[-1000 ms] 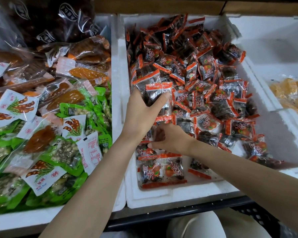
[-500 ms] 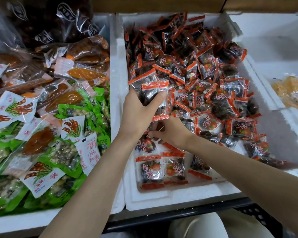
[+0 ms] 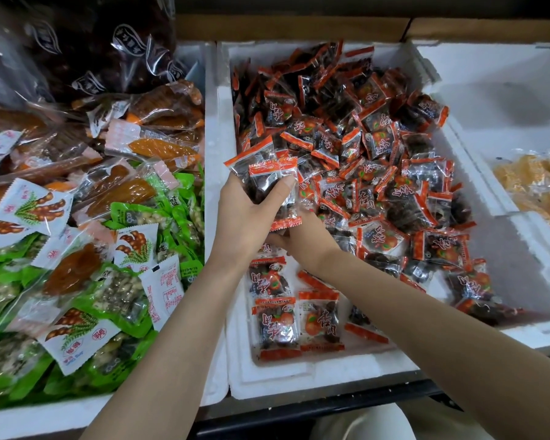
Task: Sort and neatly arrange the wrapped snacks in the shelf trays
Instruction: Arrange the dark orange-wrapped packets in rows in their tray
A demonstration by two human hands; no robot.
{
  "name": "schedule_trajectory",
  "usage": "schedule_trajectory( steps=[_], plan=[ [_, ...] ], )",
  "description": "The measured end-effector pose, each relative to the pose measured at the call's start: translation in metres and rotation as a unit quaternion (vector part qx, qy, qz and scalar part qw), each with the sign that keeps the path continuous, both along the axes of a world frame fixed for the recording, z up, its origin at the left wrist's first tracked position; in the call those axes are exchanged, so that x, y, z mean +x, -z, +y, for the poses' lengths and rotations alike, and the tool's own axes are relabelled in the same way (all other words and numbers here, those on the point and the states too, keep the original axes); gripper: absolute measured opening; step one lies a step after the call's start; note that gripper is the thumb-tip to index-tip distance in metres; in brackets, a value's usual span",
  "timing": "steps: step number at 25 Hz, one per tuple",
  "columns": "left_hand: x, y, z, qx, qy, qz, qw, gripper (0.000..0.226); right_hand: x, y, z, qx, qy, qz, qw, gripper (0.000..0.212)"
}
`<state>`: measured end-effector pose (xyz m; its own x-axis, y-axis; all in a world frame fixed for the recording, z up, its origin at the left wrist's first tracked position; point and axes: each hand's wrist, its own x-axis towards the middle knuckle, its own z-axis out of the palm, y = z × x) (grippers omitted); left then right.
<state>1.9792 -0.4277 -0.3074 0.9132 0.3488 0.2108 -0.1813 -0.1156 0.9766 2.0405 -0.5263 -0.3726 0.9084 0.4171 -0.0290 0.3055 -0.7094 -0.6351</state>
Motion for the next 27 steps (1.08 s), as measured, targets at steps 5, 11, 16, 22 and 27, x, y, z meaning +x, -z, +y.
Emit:
schedule_trajectory(
  steps=[5,11,16,22,27],
  plan=[
    [-0.001,0.000,0.000,-0.009,0.007,-0.013,1.000,0.028,-0.021,-0.032,-0.047,-0.138,-0.089,-0.158,0.974,0.053],
    [-0.001,0.003,-0.002,0.000,0.013,-0.004,1.000,0.023,-0.030,-0.025,-0.078,-0.383,-0.165,-0.215,0.883,0.057],
    [-0.005,0.005,-0.001,0.018,0.013,0.001,1.000,0.024,-0.013,-0.018,-0.084,-0.378,-0.117,-0.211,0.894,0.073],
    [-0.011,0.005,-0.001,0.043,0.003,0.007,0.999,0.026,-0.011,-0.030,-0.091,-0.397,-0.292,-0.275,0.825,0.068],
    [-0.024,0.000,-0.003,0.023,-0.022,0.000,0.999,0.020,0.000,-0.051,-0.076,-0.415,-0.262,-0.205,0.847,0.065]
  ],
)
